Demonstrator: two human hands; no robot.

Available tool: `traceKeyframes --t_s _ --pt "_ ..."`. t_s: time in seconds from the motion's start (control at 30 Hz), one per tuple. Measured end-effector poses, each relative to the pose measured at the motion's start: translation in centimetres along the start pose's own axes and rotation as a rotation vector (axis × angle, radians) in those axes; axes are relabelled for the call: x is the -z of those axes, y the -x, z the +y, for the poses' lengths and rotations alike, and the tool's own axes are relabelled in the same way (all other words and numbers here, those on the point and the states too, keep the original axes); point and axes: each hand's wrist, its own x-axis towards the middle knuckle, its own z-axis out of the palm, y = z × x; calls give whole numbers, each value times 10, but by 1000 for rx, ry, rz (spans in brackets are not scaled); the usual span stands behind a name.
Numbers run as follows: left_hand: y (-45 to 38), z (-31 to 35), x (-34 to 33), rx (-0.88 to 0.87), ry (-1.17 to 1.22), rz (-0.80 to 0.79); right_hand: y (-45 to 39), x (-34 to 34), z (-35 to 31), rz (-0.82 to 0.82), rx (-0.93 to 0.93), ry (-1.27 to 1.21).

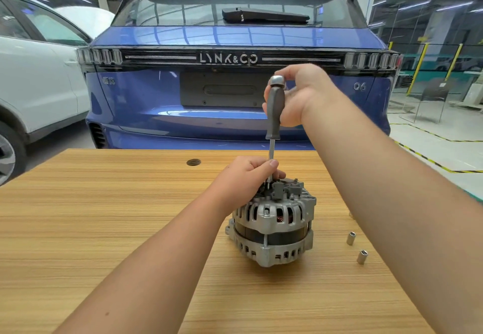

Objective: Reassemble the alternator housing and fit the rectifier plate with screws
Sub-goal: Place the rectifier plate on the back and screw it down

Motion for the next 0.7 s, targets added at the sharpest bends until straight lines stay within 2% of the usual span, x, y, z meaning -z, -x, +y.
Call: traceKeyframes --t_s 0.13,0.2,0.23,0.27,0.33,0.4,0.47,0.53,0.6,0.7 --pt "2 1 0 -1 3 12 4 7 15 -70 128 -79" --pt "2 2 -1 17 0 21 3 4 25 -39 301 -91" --pt "2 2 -1 26 -3 27 1 4 32 -8 451 -56" --pt "2 2 -2 30 -7 35 -1 5 38 54 648 76" --pt "2 1 -2 27 -11 49 -2 10 45 181 1059 554" --pt "3 1 -3 24 -4 57 -2 11 41 168 1277 979" --pt "3 2 -4 33 -6 72 0 3 33 114 1271 1280" --pt "5 2 -5 49 -10 94 1 -5 29 38 1178 1417" --pt "6 2 -5 61 -1 118 4 -7 30 -76 1053 1405" --pt "8 3 -5 66 -1 131 7 -8 26 -227 824 1247"
